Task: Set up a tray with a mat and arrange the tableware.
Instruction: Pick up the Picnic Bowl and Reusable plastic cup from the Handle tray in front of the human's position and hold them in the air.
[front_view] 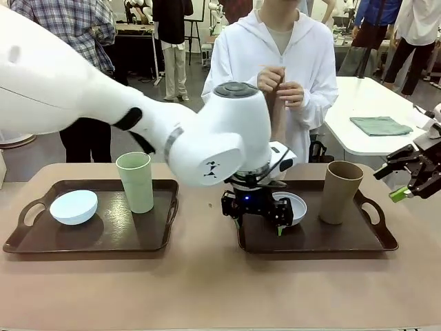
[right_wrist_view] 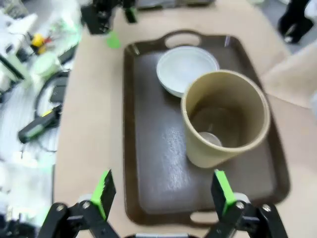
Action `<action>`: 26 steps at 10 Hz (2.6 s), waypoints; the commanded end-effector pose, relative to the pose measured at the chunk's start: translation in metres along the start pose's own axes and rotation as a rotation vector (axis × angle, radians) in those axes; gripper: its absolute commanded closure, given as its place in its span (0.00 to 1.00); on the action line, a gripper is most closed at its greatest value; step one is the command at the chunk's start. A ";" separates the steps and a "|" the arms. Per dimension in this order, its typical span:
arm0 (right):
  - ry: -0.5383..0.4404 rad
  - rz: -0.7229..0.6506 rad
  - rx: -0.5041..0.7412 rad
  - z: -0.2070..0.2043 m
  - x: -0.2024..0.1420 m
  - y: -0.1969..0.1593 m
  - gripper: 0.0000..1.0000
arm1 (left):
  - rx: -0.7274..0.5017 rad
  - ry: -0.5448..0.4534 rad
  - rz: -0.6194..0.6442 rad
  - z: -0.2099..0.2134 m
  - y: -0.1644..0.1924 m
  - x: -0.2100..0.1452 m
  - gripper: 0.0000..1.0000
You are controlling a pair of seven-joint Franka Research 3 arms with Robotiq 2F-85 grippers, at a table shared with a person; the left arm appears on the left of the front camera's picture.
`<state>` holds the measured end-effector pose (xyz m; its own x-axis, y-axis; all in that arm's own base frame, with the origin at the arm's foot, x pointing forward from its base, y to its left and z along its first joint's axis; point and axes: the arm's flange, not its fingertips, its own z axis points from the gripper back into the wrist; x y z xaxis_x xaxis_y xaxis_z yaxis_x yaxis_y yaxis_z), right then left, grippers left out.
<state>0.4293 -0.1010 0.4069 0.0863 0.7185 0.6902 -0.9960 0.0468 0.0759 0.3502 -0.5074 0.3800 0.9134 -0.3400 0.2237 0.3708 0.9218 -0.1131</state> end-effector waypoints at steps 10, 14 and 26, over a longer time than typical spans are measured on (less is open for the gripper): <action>0.009 0.015 0.046 -0.006 -0.008 -0.010 0.00 | 0.036 -0.043 0.024 -0.016 -0.014 0.023 0.00; -0.105 -0.039 -0.090 -0.009 -0.021 -0.048 0.00 | 0.110 -0.043 0.056 -0.006 -0.009 0.051 0.00; -0.088 -0.058 -0.041 -0.053 -0.053 -0.074 0.00 | 0.097 -0.013 0.156 -0.032 0.022 0.130 0.00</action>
<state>0.4906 -0.1064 0.3350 0.1637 0.6554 0.7373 -0.9865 0.1133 0.1182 0.4771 -0.5323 0.3716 0.9545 -0.1689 0.2460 0.1887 0.9803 -0.0592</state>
